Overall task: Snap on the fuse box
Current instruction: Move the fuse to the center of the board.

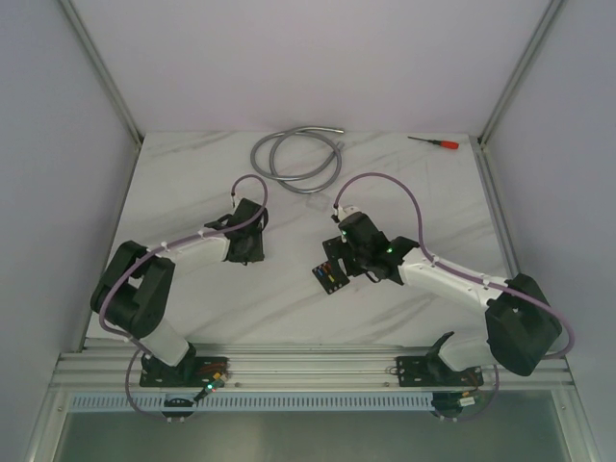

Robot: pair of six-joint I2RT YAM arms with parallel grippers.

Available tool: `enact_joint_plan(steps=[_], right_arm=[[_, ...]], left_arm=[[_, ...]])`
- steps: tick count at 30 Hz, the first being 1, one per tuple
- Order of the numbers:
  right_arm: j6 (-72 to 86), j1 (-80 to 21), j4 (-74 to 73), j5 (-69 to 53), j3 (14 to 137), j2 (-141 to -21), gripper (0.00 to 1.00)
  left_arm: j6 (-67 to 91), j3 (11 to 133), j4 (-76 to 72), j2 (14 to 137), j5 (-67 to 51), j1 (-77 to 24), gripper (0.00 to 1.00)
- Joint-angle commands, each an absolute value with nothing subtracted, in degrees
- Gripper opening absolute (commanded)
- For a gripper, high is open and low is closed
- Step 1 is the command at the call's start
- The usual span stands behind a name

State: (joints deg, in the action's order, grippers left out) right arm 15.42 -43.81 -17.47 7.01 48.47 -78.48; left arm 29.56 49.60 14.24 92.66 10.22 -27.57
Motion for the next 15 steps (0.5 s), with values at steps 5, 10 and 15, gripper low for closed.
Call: enact_joint_plan(steps=[5,10,15], right_arm=[[15.6,-43.5,-15.4,6.1,46.6,-78.3,0.85],[15.6,-43.5,-14.2,5.7,45.2,-77.2,0.86],[15.5,-43.5,-13.3,5.4,44.2,-75.9,0.86]], left_arm=[[34.8,49.3,21.0,96.4,15.7,-29.0,0.4],[37.4,47.4,21.2,95.8,16.7,-29.0,0.38],[38.7,47.2,22.5,96.0,17.4,-29.0,0.35]])
